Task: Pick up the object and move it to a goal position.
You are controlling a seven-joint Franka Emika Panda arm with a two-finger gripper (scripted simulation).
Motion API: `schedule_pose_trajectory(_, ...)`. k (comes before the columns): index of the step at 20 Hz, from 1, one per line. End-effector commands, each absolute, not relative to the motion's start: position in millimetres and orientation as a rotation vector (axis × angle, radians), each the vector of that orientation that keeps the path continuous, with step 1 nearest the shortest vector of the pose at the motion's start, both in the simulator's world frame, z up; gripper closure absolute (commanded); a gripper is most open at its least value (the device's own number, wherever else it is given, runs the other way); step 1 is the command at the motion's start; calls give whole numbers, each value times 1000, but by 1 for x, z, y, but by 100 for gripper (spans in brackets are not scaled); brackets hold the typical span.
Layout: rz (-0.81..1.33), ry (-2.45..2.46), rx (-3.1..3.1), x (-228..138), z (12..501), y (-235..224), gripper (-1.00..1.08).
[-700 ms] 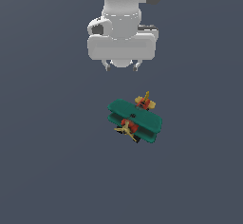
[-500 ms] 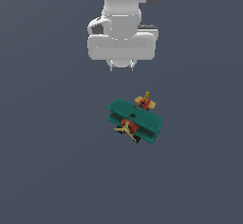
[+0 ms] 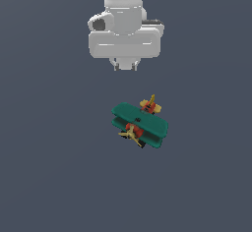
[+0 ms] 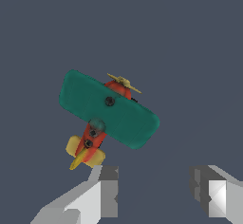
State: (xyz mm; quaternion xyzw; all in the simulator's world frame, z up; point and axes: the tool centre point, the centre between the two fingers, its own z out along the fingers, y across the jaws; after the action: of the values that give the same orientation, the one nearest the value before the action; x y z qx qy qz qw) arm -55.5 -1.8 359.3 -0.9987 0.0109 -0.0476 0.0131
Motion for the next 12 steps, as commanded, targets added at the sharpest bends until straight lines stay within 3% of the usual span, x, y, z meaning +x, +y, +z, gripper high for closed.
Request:
schedule_pose_trajectory(1, -166, 28, -3104, -56, 365, -3, -20)
schedule_pose_trajectory(12, -278, -13, -3040, -58, 402, -13, -20)
